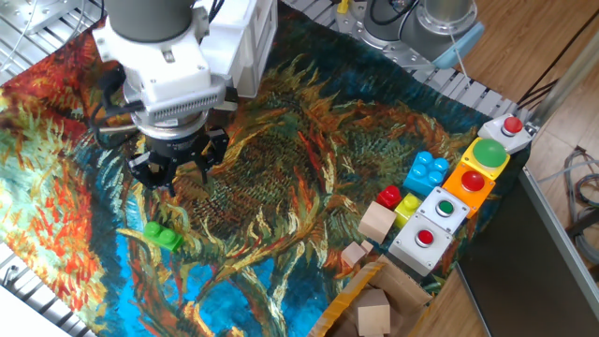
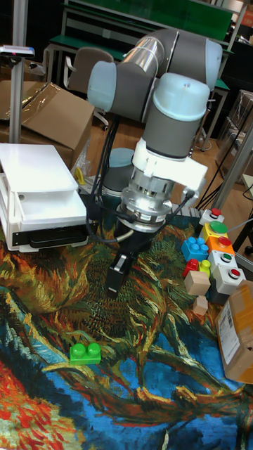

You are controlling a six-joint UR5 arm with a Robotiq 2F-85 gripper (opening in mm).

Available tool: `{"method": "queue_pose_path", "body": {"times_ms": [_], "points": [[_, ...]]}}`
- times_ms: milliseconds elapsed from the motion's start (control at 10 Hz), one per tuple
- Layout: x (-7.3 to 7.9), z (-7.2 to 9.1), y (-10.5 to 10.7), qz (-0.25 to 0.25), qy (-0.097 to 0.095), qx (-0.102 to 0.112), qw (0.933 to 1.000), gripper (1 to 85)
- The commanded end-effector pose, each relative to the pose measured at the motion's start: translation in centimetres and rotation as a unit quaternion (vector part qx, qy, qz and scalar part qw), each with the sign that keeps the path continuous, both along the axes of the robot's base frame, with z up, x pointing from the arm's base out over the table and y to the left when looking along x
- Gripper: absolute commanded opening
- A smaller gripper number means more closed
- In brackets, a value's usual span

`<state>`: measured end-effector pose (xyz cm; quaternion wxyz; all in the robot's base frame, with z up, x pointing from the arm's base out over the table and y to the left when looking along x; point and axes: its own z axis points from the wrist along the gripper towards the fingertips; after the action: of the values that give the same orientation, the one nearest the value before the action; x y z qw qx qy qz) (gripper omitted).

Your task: Put things in the drawer

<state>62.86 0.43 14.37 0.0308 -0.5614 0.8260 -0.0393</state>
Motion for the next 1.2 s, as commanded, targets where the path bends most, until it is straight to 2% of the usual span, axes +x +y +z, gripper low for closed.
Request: {"method": "queue_pose_path", "body": {"times_ms": [0,100,200,400,500,600,800,900,1100], "points": [[0.2,-0.3,-0.8,0.025,0.006,-0.018,0.9995,48.0],[0.6,-0.3,-0.8,0.030,0.002,-0.019,0.9994,48.0],[1.7,-0.8,-1.0,0.043,0.008,-0.014,0.9989,48.0],[4.9,-1.6,-2.2,0.087,0.013,-0.025,0.9958,48.0],[5.3,-2.4,-1.6,0.094,0.016,-0.010,0.9954,48.0],[4.8,-2.8,-1.0,0.094,0.020,-0.008,0.9954,48.3],[4.5,-2.7,-1.6,0.093,0.026,-0.022,0.9951,51.0],[4.6,-2.7,-1.8,0.093,0.023,-0.024,0.9951,51.0],[6.6,-2.9,-1.5,0.121,-0.005,-0.022,0.9924,51.0]]}}
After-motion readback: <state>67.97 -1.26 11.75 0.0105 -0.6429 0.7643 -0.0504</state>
